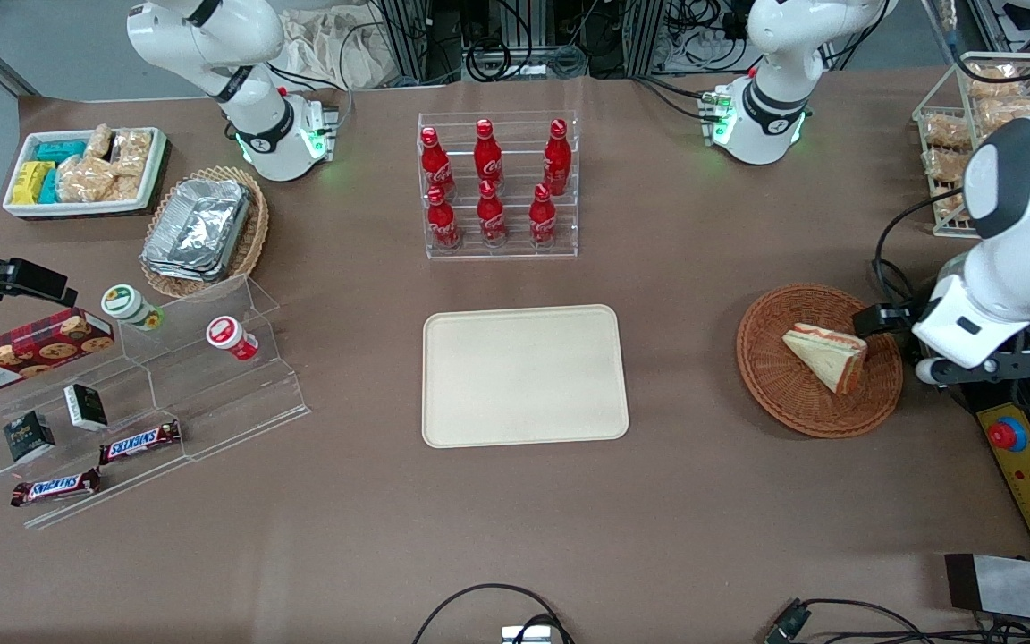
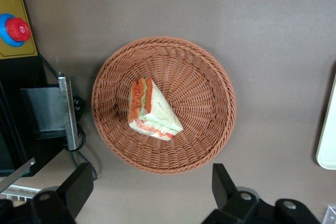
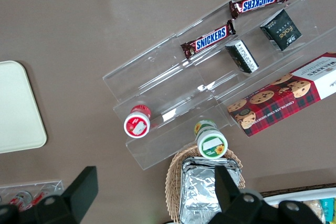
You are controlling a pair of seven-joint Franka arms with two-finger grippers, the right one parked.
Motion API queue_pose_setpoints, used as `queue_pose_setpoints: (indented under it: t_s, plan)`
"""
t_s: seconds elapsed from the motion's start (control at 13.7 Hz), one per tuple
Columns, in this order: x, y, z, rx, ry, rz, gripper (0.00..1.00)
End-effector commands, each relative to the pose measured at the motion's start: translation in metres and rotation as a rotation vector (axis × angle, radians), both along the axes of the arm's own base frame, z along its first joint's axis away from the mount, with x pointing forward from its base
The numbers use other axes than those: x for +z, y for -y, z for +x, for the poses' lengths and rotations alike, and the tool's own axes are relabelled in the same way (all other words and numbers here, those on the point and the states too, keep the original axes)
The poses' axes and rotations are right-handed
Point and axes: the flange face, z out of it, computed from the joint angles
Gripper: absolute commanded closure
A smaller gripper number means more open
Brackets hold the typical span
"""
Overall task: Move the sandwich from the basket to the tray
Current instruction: 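Lower the open left gripper over the wrapped sandwich in the basket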
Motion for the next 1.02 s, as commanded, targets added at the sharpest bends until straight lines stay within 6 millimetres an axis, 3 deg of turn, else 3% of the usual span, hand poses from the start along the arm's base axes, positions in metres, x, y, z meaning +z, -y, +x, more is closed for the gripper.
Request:
queue_pose_setpoints:
  t_s: [0.0, 0.29, 0.44, 0.66, 0.95]
  plan:
    - [0.002, -0.011, 0.004, -0.002, -0.054, -0.008, 0.00]
    - [-0.026, -0.015, 0.003, 0.041, -0.102, -0.008, 0.00]
    - [-0.044, -0.031, 0.000, 0.212, -0.086, 0.002, 0.00]
    - [-0.087, -0.060, -0.022, 0.357, -0.037, -0.022, 0.00]
    - [-0.148, -0.053, -0.041, 0.463, 0.022, -0.024, 0.00]
